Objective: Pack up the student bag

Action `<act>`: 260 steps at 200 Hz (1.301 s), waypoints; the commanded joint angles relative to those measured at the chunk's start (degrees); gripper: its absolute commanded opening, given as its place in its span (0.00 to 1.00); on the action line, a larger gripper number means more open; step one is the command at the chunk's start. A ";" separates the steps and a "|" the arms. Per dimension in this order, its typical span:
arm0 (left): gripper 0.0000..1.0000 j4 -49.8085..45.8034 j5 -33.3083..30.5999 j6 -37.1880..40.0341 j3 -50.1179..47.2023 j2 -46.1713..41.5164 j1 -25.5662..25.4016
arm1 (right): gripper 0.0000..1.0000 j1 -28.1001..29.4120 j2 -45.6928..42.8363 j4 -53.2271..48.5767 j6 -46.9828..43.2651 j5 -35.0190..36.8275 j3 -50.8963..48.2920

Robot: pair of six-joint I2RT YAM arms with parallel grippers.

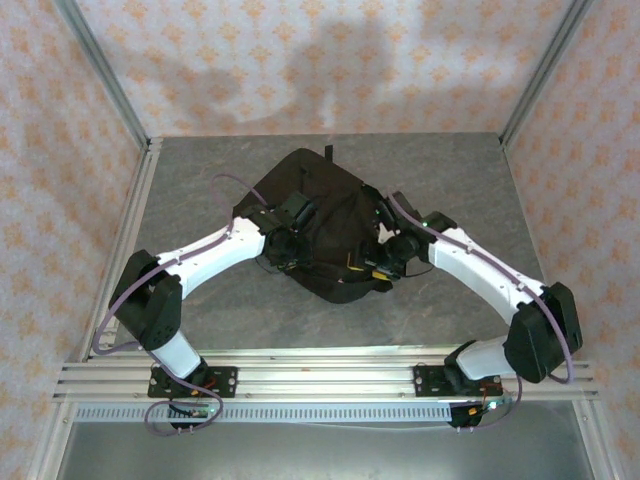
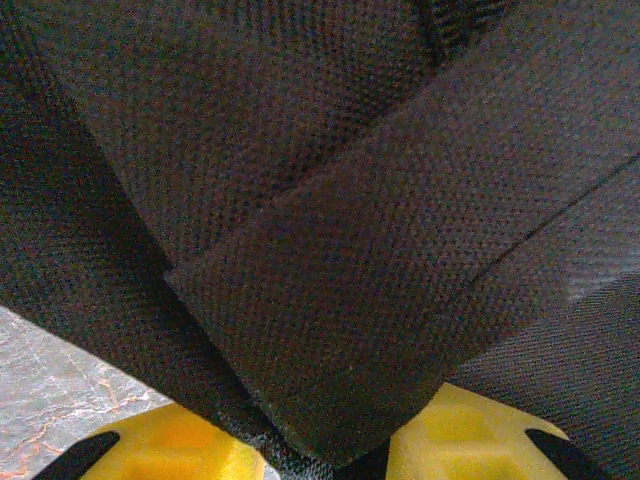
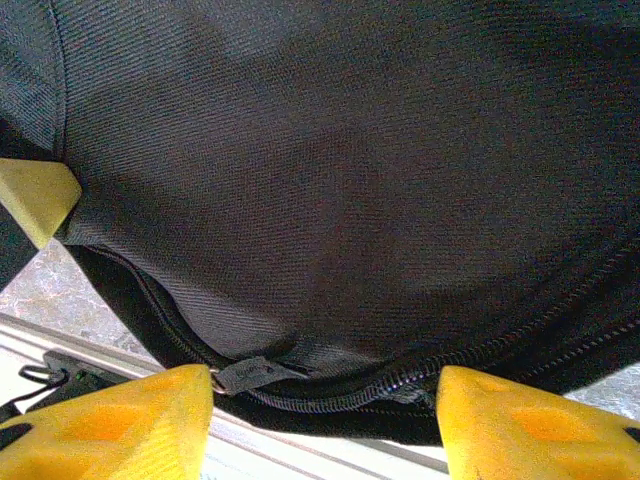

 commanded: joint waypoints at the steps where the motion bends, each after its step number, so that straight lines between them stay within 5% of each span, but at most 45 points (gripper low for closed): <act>1: 0.32 -1.77 -1.76 0.89 0.29 1.04 0.81 | 0.58 0.29 0.21 3.01 0.05 -4.31 -0.12; 71: 0.32 -1.76 -1.84 0.80 0.45 1.13 0.72 | 0.53 1.63 0.91 1.77 -1.20 -4.80 1.51; 195: 0.32 -1.04 -1.73 0.26 -0.25 1.06 0.72 | 0.50 3.56 4.64 14.94 7.21 -9.01 -1.69; 260: 0.32 -1.24 -1.84 0.52 0.52 1.98 0.70 | 0.41 4.77 8.76 6.49 3.52 0.59 1.16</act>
